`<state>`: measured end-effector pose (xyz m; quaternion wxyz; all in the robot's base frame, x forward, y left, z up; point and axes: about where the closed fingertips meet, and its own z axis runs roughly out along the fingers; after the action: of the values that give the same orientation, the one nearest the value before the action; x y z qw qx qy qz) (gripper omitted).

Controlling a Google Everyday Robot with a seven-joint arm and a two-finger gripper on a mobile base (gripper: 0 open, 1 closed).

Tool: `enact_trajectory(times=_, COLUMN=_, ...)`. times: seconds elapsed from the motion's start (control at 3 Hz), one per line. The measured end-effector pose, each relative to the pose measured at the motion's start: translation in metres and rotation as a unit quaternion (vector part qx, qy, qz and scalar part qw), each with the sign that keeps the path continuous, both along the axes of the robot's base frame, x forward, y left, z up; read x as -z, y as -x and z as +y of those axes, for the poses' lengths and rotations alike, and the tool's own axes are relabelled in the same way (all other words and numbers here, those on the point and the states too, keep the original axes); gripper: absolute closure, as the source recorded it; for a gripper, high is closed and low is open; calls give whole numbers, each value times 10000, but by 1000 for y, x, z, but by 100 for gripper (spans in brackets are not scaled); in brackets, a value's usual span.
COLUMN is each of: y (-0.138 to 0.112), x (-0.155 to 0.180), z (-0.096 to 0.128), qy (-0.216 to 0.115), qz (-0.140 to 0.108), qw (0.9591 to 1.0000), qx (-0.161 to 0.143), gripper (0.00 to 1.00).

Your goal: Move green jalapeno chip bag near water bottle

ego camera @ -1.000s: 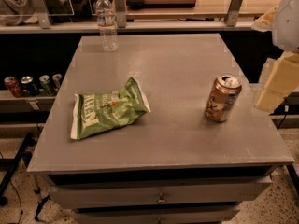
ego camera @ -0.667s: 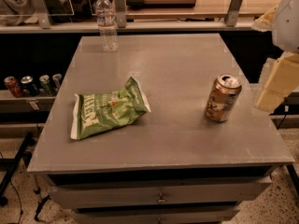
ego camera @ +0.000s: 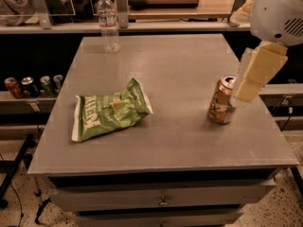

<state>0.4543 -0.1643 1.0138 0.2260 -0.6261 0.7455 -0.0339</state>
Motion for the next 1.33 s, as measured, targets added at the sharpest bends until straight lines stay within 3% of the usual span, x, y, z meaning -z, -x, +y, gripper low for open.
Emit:
enact_trajectory(times=0.33, y=-15, x=5, z=34, qy=-377, qz=57, qw=9988, qx=-309, gripper=0)
enact_trajectory(times=0.67, y=-35, x=29, z=77, qy=-846, qz=266, qw=9944, qx=-570, gripper=0)
enact_trajectory(times=1.0, y=-36, x=30, z=78, qy=-877, qz=269, qw=9941, qx=-575, gripper=0)
enact_trajectory(times=1.33, y=-47, x=39, z=95, qy=-1028, qz=217, qw=9914, qx=-777, gripper=0)
